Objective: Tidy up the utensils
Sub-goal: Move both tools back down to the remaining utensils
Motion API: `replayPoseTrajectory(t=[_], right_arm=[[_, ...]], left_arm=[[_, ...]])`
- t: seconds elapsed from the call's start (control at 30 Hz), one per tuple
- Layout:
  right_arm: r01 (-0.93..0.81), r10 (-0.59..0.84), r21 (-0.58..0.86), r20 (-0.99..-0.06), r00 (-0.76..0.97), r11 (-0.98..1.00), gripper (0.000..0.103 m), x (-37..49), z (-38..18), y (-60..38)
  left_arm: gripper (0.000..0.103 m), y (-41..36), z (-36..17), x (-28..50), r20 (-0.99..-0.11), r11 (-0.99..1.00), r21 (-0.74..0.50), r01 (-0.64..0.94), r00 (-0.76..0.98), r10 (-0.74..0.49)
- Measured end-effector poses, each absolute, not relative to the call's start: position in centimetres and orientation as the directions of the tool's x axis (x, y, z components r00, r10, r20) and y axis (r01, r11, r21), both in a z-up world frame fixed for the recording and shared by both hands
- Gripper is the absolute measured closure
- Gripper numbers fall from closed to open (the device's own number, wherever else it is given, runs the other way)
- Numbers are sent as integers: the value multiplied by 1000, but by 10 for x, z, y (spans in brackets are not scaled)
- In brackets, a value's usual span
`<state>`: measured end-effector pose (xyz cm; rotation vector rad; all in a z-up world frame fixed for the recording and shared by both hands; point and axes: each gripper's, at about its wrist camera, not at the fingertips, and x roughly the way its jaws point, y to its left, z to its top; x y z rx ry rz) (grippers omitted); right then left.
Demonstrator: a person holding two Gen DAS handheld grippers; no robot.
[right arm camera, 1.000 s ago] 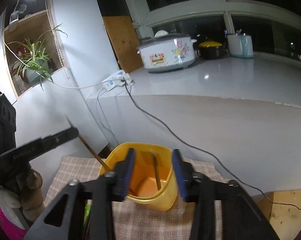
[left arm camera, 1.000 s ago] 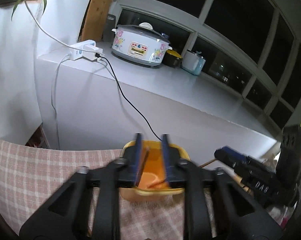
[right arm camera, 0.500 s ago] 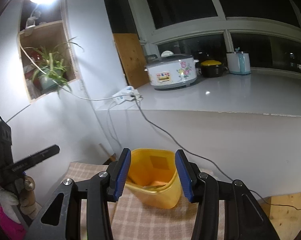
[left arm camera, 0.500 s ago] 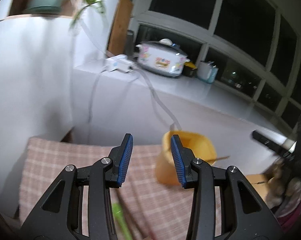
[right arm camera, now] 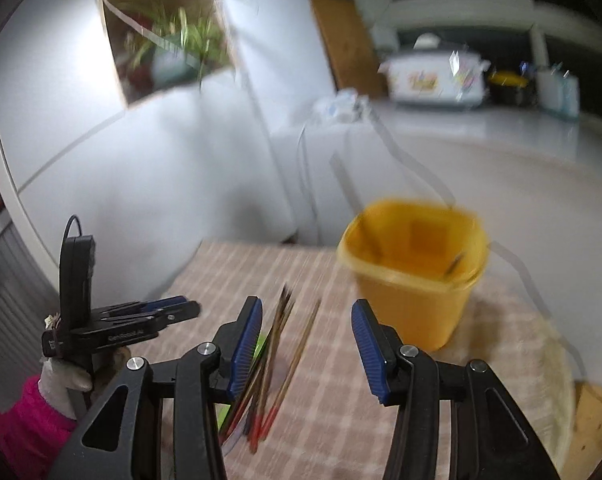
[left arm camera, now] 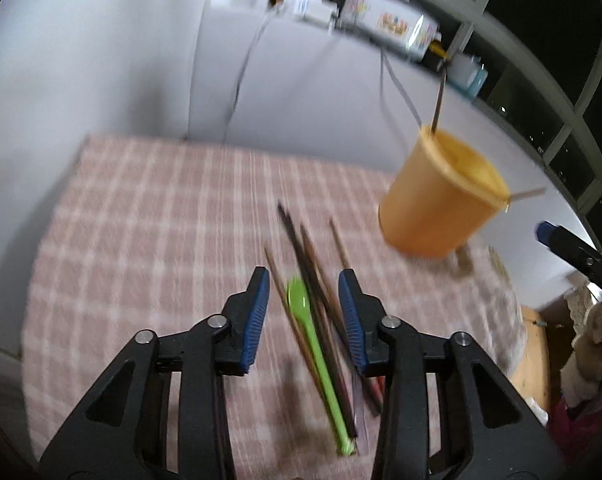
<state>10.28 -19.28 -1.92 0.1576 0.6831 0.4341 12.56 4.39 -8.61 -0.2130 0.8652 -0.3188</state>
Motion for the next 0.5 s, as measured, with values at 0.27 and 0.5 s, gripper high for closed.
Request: replayPoseTrajectory(t=[0.27, 0.5], right_arm=[[-368, 465, 300, -700, 542, 880, 65, 142, -75, -153], [-377, 482, 331, -758, 439, 865, 72, 177, -102, -126]], left_arm=[[76, 17, -138, 122, -791, 923, -325, 204, 476, -384], [82, 2, -157, 131, -824, 938, -282, 200, 451, -344]])
